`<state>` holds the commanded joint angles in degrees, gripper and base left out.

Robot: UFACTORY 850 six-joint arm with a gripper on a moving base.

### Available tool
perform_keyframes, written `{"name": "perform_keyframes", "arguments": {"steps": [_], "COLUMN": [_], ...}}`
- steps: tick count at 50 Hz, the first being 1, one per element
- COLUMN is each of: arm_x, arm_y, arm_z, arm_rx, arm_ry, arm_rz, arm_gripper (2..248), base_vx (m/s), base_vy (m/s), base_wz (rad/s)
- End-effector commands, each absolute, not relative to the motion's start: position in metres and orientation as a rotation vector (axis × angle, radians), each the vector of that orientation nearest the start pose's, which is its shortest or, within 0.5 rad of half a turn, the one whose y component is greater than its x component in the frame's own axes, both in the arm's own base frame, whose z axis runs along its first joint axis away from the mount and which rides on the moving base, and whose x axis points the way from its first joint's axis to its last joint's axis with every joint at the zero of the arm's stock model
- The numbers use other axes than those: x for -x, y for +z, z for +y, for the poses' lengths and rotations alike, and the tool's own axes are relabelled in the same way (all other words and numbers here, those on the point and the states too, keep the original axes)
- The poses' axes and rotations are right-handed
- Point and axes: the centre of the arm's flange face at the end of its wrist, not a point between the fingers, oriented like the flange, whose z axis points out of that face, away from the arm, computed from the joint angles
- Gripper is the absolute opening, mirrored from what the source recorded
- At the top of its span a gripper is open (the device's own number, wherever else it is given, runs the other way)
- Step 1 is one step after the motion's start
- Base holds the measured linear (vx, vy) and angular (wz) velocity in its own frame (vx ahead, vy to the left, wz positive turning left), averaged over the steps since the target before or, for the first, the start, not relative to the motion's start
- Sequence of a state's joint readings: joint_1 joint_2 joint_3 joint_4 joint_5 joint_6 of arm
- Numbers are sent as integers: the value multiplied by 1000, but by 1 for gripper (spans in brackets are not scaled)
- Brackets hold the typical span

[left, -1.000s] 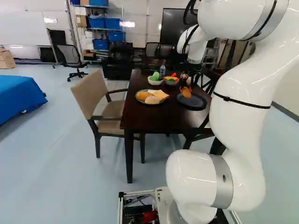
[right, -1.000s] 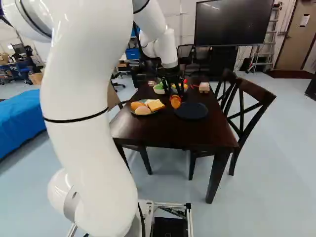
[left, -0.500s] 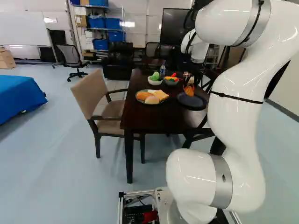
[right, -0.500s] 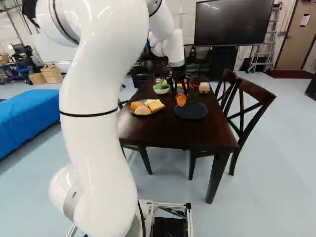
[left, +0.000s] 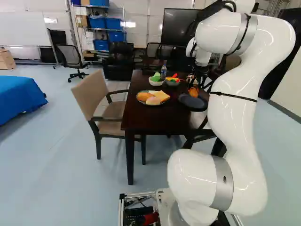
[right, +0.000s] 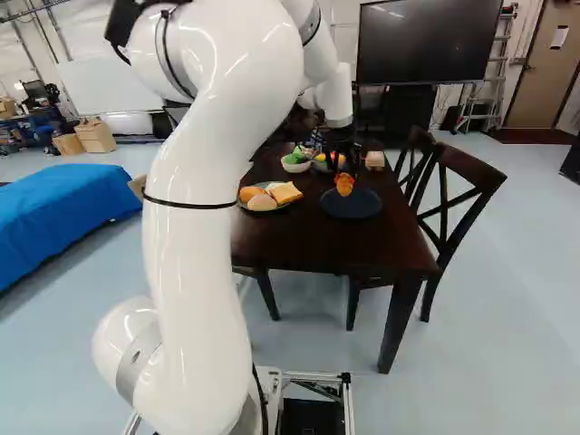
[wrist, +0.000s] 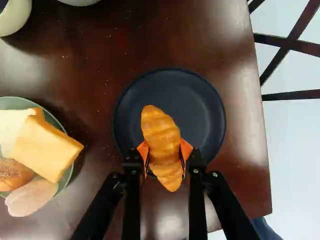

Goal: Move the croissant to the empty plate

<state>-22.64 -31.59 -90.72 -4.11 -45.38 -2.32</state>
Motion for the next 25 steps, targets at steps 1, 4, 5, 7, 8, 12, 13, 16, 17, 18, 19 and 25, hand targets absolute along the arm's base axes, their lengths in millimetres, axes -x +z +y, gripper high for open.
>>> {"name": "perform_keyframes", "arguments": {"steps": [1,4,5,7,8,12,13,16,17,18,19,25], "arm_x": [-616,-617,-618,-619,-619,-621,-621,-622,-622,-622,-622,-622], "arm_y": [518,513,512,509,507,502,500,497,497,497,497,497], "arm_z": [-262,-262,-262,-263,-263,-264,-264,-264,-264,-264,-264,-264], "arm_rx": [3190,3190,3189,3189,3189,3188,3188,3188,3188,3188,3188,3188], "arm_ry": [-358,-350,-347,-340,-337,-324,-321,-314,-314,-314,-314,-314], "arm_rz": [499,498,498,498,498,497,497,497,497,497,497,497], "arm_gripper": [92,92,92,92,92,92,92,92,92,92,92,92], "base_vx": [0,0,0,0,0,0,0,0,0,0,0,0], "base_vy": [0,0,0,0,0,0,0,0,0,0,0,0], "base_wz": [0,0,0,0,0,0,0,0,0,0,0,0]}}
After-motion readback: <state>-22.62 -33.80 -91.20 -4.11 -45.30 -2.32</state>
